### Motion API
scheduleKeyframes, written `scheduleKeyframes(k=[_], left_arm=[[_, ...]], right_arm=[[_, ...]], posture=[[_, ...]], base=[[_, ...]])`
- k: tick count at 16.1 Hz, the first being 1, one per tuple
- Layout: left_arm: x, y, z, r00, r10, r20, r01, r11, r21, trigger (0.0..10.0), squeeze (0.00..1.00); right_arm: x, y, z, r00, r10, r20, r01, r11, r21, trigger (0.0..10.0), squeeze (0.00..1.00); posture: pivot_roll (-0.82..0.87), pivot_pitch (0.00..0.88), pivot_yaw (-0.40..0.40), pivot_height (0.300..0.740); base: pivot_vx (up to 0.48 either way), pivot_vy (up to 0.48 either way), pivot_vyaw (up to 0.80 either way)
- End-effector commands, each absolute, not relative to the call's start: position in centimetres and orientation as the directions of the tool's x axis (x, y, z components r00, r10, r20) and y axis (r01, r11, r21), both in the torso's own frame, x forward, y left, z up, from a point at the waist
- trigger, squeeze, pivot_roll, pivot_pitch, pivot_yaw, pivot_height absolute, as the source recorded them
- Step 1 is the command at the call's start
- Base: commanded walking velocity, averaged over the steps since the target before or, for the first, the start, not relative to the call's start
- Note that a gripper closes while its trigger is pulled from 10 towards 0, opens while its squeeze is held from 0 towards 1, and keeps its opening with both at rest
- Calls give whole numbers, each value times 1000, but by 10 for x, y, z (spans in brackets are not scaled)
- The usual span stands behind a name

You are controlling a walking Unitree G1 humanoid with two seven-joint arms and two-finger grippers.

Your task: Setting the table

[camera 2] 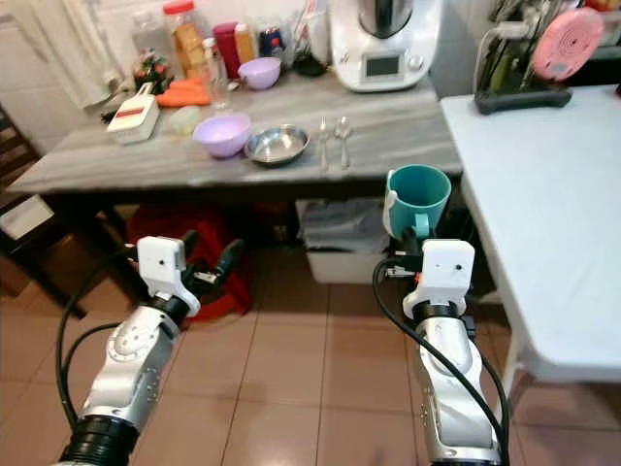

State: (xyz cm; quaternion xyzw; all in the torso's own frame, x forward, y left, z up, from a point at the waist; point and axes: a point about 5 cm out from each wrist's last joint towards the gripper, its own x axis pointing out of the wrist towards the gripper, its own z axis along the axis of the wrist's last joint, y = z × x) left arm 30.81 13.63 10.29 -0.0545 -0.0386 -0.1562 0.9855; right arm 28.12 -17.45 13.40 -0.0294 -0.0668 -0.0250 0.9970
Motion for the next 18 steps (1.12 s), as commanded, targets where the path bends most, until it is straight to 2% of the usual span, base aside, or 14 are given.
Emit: scheduleKeyframes(k=[1, 3, 18], left_arm=[[310, 150, 107, 959, -269, 94, 276, 958, -76, 10000, 0], [310, 148, 107, 957, -273, 97, 281, 957, -77, 10000, 0], [311, 141, 109, 954, -282, 104, 291, 953, -85, 10000, 0]], right_arm=[[283, -163, 145, 983, -15, 182, 22, 999, -37, 10000, 0], [282, -164, 146, 982, -17, 186, 24, 999, -38, 10000, 0], [282, -165, 149, 981, -14, 193, 22, 999, -43, 10000, 0]], posture=[[-90, 9, 123, 740], [-92, 9, 121, 740], [-102, 0, 120, 740]], base=[[401, 0, 0], [401, 0, 0], [389, 0, 511]])
